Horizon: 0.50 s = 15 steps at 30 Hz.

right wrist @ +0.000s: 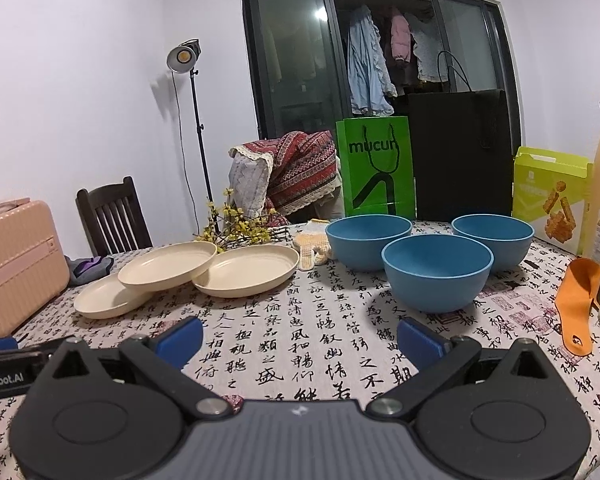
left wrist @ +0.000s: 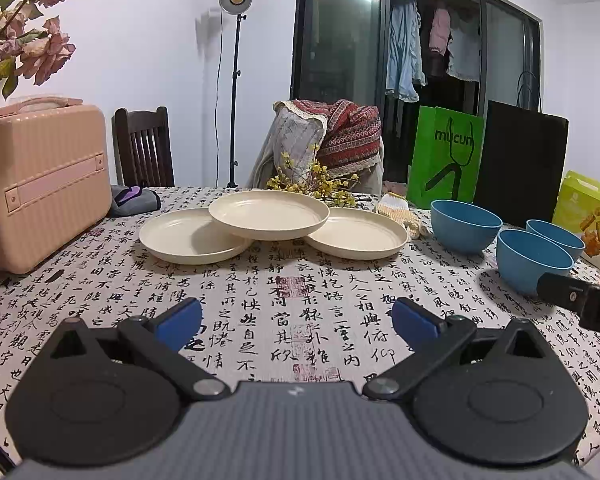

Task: Organize plates and bowls
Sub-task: 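Move both grippers forward toward the cream plates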

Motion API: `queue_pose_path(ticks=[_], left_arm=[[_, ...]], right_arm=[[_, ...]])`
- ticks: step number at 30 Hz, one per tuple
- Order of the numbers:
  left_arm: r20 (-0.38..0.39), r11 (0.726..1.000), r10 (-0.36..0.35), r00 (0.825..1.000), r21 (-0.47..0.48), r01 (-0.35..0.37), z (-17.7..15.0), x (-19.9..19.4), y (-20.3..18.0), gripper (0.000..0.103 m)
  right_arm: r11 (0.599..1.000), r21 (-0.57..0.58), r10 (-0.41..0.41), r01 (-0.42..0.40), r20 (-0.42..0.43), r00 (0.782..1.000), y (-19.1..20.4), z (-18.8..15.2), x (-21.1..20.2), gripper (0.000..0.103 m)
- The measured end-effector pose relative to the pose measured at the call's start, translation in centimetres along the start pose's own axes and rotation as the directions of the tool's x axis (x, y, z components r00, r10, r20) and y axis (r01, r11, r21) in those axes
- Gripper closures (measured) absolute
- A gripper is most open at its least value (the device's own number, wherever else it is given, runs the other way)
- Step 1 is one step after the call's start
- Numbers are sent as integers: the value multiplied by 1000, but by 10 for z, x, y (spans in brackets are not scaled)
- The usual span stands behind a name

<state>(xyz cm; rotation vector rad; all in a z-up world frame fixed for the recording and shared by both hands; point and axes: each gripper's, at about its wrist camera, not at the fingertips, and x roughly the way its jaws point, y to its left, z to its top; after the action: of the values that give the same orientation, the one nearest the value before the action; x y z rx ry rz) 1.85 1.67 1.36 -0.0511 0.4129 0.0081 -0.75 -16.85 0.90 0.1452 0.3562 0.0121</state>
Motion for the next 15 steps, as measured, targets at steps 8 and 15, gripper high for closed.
queue_pose_path(ticks=[8,15], left_arm=[[9,1000,6,1000,-6,-6,3,4,2,0],[28,1000,1,1000,-4,-1,9,9,6,0]], right_arm=[[1000,-6,7,-7,14,1000,-1,5,6,0],[999,-47,23,-21,29,999,2,10,12,0]])
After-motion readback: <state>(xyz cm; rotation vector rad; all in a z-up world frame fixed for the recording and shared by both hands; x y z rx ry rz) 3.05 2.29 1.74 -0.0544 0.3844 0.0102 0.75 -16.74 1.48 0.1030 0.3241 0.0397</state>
